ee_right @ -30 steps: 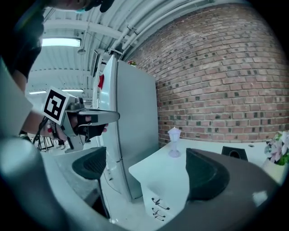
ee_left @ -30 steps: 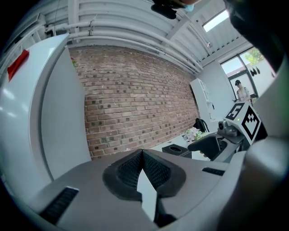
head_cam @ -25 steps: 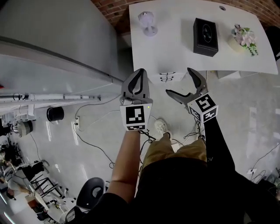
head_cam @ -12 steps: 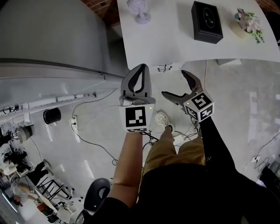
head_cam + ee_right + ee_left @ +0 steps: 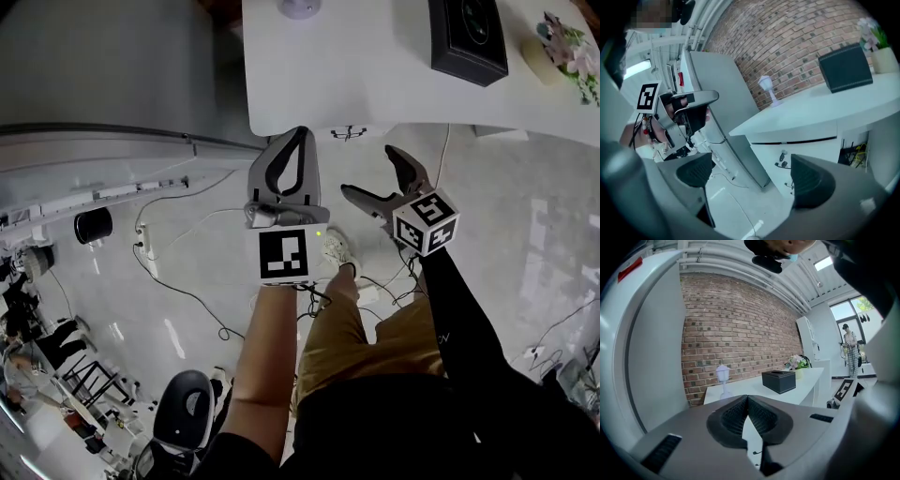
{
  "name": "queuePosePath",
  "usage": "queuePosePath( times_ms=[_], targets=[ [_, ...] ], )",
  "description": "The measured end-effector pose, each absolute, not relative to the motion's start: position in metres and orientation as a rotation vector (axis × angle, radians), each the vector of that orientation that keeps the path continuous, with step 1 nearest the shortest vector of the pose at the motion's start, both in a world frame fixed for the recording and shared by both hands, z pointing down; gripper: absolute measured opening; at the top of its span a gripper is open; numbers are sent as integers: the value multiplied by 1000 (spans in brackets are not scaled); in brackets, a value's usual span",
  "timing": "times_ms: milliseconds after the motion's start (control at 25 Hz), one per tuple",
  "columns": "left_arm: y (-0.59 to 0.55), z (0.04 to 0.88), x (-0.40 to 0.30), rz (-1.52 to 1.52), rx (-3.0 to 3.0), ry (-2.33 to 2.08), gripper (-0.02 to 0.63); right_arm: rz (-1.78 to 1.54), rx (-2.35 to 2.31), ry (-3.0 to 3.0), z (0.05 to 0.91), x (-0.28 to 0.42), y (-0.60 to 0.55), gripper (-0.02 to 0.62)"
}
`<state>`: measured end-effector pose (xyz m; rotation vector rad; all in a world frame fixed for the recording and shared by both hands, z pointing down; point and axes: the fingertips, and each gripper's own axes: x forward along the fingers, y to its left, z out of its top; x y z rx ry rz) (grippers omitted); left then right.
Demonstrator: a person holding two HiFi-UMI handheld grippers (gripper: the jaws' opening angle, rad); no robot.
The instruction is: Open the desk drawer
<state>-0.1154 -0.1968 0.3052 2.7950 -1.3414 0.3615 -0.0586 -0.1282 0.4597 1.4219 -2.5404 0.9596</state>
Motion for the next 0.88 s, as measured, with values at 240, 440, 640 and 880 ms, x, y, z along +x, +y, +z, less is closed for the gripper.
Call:
queuePosePath(
  times_ms=[240,440,640,880],
  targets=[
    [-198,346,-111,412,2738,-1390,9,1205,1429,-2606,500,-47,-144,535],
    [-193,374,-107,431,2703,-1390,9,1389,1510,-2609,525,-39,-148,535],
    [-192,393,-101,446,2694,-1376,9,1635,1617,-2616,538,-29,-151,535],
    [-196,403,-96,426,2713,-1385,9,1920,1702,-2589,562,-26,-153,535]
  ],
)
